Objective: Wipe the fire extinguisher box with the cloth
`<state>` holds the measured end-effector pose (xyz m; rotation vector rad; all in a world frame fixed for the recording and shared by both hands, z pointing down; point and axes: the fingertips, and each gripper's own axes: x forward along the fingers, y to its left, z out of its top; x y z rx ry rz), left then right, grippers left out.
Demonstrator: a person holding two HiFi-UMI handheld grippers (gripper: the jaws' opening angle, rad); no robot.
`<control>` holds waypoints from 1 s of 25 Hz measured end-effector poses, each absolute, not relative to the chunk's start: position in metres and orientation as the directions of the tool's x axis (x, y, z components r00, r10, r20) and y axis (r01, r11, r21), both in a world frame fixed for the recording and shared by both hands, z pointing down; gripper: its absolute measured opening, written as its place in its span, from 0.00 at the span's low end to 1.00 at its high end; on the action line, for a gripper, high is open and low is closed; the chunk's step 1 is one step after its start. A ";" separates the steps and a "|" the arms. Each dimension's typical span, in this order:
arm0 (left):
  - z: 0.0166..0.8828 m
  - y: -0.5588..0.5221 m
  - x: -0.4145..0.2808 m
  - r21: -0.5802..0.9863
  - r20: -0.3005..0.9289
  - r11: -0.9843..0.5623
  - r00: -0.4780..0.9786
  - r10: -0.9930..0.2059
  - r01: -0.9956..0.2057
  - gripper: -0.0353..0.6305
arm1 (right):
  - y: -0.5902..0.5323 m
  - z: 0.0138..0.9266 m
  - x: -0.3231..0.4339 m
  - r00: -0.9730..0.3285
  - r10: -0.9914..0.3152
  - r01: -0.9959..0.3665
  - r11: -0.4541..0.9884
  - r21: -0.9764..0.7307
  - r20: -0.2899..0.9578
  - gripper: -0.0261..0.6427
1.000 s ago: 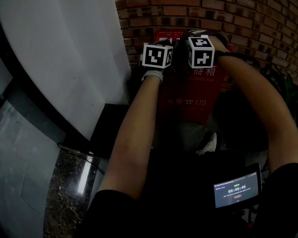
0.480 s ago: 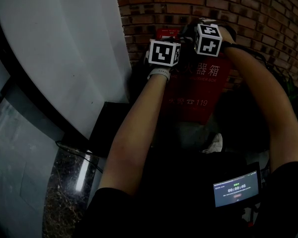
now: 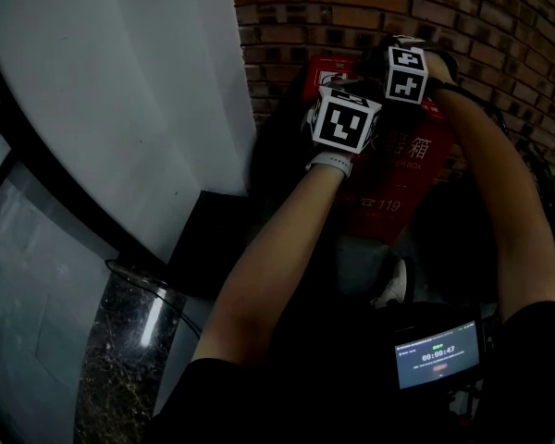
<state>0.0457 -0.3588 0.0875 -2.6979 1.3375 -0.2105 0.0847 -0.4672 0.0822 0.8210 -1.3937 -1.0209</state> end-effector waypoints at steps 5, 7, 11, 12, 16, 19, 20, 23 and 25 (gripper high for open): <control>0.091 -0.362 0.047 -0.208 0.061 -0.582 0.583 -0.810 -0.786 0.06 | -0.493 0.092 0.095 -0.040 -0.923 0.096 0.379 0.921 0.384 0.14; 0.090 -0.364 0.048 -0.220 0.055 -0.578 0.582 -0.812 -0.786 0.06 | -0.499 0.096 0.098 -0.020 -0.921 0.131 0.385 0.914 0.390 0.14; 0.093 -0.361 0.045 -0.194 0.067 -0.583 0.582 -0.810 -0.789 0.06 | -0.499 0.105 0.098 -0.036 -0.908 0.124 0.410 0.903 0.417 0.14; 0.093 -0.360 0.046 -0.195 0.074 -0.588 0.586 -0.807 -0.785 0.06 | -0.497 0.106 0.099 -0.041 -0.905 0.111 0.417 0.902 0.423 0.14; 0.090 -0.362 0.045 -0.192 0.083 -0.602 0.598 -0.797 -0.775 0.06 | -0.488 0.104 0.098 -0.051 -0.896 0.106 0.435 0.894 0.442 0.14; 0.090 -0.363 0.044 -0.193 0.078 -0.596 0.593 -0.801 -0.779 0.06 | -0.474 0.106 0.094 -0.064 -0.888 0.116 0.447 0.887 0.456 0.13; 0.089 -0.363 0.044 -0.198 0.076 -0.594 0.592 -0.802 -0.779 0.06 | -0.470 0.107 0.094 -0.068 -0.885 0.118 0.451 0.884 0.461 0.13; 0.090 -0.359 0.050 -0.169 0.078 -0.619 0.615 -0.784 -0.767 0.06 | -0.455 0.108 0.092 -0.082 -0.876 0.121 0.464 0.878 0.475 0.13; 0.091 -0.355 0.050 -0.146 0.083 -0.624 0.619 -0.781 -0.767 0.06 | -0.445 0.110 0.091 -0.088 -0.873 0.123 0.468 0.875 0.479 0.13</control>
